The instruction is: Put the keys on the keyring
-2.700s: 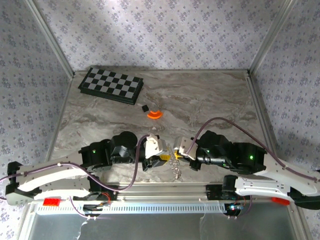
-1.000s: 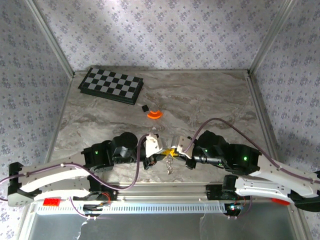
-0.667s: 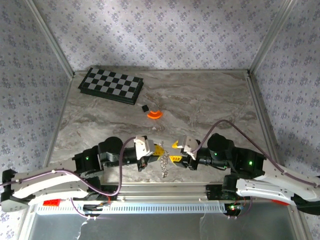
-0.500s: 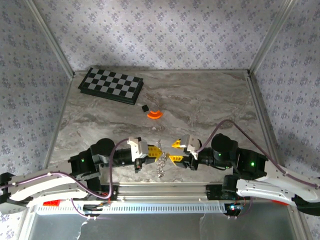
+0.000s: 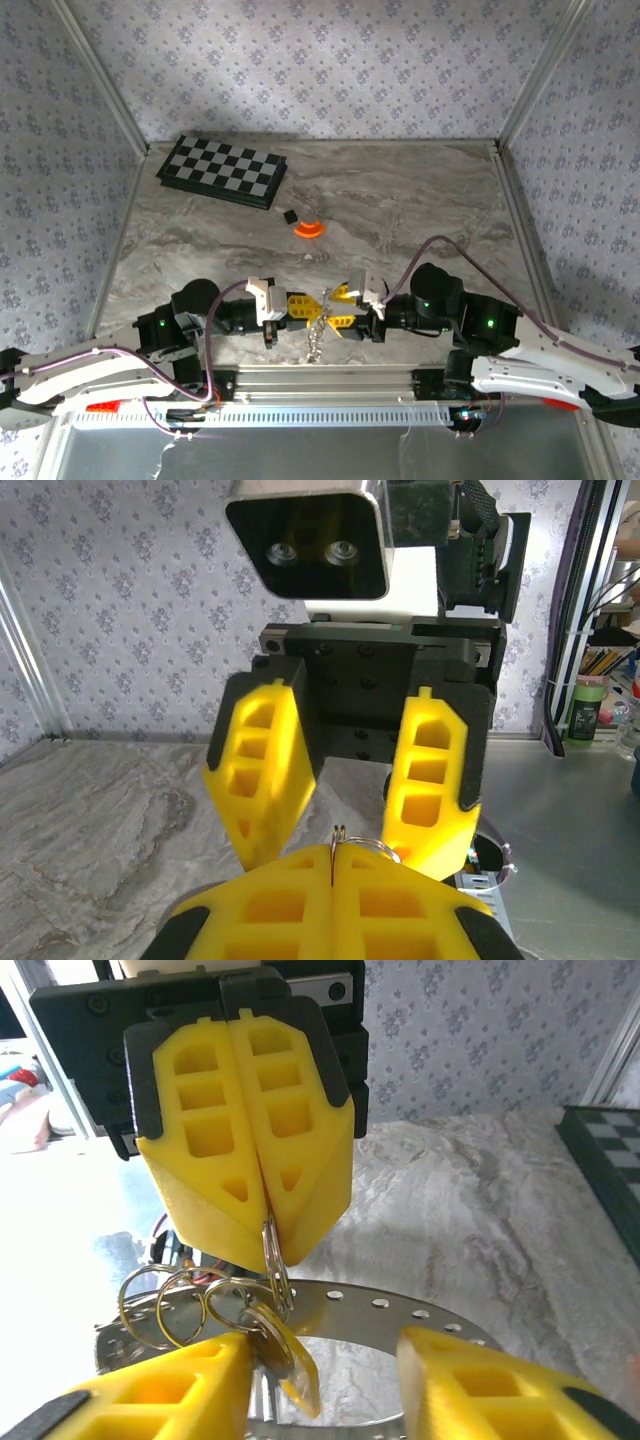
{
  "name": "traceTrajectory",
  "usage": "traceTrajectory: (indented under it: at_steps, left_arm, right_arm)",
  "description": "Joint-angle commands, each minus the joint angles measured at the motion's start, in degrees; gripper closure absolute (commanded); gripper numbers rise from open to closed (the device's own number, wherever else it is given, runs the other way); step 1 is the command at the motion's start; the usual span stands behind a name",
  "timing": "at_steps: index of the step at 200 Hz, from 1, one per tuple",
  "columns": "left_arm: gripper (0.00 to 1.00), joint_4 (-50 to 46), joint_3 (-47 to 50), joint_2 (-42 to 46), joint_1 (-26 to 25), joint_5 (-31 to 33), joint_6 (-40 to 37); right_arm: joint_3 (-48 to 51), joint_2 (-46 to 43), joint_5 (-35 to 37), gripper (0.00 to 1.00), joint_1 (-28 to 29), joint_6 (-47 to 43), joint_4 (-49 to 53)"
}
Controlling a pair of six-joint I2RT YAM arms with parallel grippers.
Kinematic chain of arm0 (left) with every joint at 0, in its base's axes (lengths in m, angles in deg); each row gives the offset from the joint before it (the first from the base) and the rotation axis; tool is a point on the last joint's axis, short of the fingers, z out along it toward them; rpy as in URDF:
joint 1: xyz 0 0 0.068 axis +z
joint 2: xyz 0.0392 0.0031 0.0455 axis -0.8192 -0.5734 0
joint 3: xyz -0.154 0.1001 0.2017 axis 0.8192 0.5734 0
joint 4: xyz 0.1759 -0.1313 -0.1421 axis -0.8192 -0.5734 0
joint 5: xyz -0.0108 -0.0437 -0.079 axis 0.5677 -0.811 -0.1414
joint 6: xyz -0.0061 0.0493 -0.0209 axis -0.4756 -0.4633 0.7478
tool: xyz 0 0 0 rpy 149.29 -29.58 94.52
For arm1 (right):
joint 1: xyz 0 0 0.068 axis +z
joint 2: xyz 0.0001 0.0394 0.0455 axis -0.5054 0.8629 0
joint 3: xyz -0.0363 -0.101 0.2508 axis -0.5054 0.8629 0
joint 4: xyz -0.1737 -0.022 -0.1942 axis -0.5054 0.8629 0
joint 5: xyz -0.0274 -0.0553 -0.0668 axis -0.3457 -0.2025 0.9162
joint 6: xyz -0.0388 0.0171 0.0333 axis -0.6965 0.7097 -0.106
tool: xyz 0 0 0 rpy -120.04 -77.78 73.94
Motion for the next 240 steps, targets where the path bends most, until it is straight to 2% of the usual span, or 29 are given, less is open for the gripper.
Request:
traceTrajectory:
  at_steps: [1,38,87,96,117,168,209,240]
  left_arm:
    - [1.0,4.9,-0.8,0.9,0.2,-1.7,0.5]
    - [1.0,7.3,-0.3,0.8,0.2,-2.6,1.5]
    - [1.0,9.1,0.3,0.9,0.2,-3.9,2.4]
    - [1.0,9.3,0.5,0.9,0.2,-3.8,2.4]
    - [1.0,10.0,1.0,1.0,0.2,-3.8,2.6]
    - [1.0,9.9,1.5,1.4,0.3,-3.5,2.4]
    - [1.0,9.7,1.6,1.7,0.3,-5.0,2.5]
    - [1.0,10.1,1.8,1.6,0.2,-5.5,2.8]
  right_arm:
    - [-1.6,0.3,-0.6,0.66,-0.1,0.0,-0.9]
    - [-0.8,0.0,-0.2,0.86,0.0,-0.3,-0.4]
    - [-0.2,-0.7,-0.7,0.89,0.2,-0.4,0.2]
    - [-0.2,-0.6,-0.7,0.87,0.5,-0.2,0.3]
    - [-1.0,-0.2,0.5,0.74,1.9,-0.5,1.1]
    - [-2.6,-3.0,7.7,0.57,5.4,-1.6,2.0]
    - [-2.2,-4.2,10.9,0.55,6.9,-1.7,-1.1]
    - [-1.6,-4.2,10.0,0.55,7.2,-1.4,-5.4]
